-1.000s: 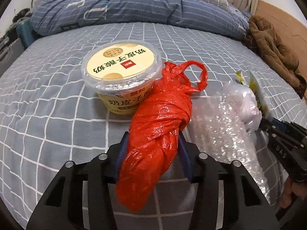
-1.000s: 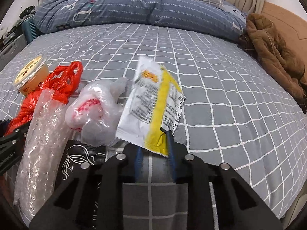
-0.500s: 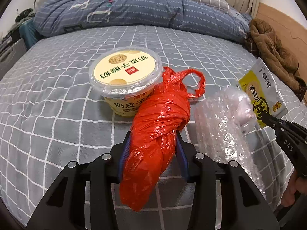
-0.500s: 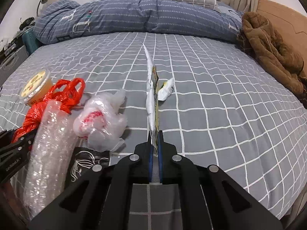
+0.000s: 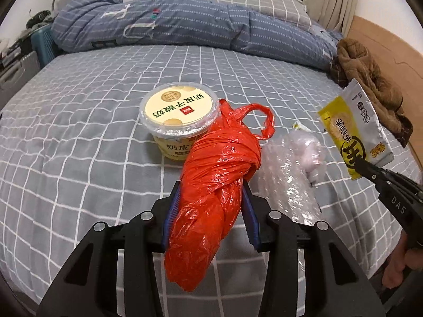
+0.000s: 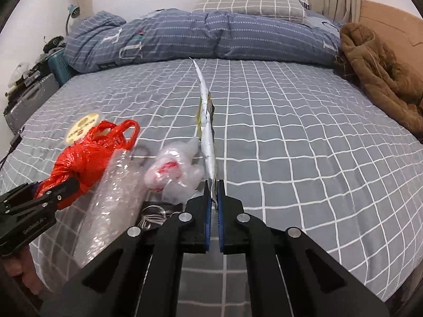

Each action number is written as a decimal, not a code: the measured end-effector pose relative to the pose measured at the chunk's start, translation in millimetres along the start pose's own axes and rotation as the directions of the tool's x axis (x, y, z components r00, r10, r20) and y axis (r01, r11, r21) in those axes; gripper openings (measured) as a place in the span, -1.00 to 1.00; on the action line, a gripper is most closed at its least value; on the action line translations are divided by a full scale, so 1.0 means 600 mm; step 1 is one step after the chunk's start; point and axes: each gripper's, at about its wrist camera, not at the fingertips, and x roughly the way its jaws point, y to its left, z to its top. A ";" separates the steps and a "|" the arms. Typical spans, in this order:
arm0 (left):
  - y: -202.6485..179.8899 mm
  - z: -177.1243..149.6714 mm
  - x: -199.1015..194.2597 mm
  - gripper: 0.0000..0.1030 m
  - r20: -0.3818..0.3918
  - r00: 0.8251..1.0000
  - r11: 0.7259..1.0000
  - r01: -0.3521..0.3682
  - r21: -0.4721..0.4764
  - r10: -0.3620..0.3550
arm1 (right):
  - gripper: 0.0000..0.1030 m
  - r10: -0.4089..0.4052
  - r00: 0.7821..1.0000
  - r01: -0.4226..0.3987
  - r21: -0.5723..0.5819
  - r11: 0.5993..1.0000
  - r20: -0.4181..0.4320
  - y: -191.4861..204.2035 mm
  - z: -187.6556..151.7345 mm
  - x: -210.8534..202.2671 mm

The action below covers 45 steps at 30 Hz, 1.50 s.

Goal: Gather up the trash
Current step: 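Lift the red bag and yellow packet and carry them over the bin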

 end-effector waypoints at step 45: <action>-0.017 -0.100 -0.182 -0.21 0.067 0.998 1.000 -0.002 0.004 0.002 | -0.93 0.041 0.997 -0.038 -0.046 0.998 0.070 0.083 -0.095 -0.185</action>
